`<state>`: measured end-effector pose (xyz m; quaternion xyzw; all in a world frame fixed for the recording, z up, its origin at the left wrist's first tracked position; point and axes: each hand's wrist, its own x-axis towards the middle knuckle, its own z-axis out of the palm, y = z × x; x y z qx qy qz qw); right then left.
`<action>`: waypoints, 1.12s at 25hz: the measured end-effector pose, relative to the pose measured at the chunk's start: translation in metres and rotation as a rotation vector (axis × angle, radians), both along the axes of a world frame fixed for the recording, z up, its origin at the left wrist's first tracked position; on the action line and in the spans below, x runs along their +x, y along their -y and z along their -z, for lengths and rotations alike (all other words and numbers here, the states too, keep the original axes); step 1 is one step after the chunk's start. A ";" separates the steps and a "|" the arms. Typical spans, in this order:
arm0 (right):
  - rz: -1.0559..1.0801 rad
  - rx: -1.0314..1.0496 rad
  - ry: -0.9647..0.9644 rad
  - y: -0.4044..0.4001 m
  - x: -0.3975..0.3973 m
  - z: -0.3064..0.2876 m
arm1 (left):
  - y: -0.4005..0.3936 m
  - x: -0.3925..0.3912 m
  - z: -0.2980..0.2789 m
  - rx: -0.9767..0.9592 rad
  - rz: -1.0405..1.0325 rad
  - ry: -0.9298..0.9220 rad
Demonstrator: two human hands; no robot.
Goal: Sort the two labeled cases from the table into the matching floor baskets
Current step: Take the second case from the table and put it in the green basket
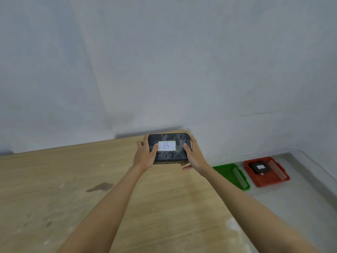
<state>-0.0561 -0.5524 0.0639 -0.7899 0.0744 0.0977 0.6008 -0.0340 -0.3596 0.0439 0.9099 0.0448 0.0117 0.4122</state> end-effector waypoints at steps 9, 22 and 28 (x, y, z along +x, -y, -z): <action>0.135 -0.147 0.094 0.298 -0.027 0.027 | 0.306 -0.026 0.021 -0.107 0.096 -0.019; 0.204 -0.042 0.043 0.493 0.050 0.089 | 0.494 0.057 0.066 -0.129 0.110 -0.124; 0.170 -0.060 -0.013 0.529 0.141 0.117 | 0.532 0.151 0.089 -0.220 0.025 -0.230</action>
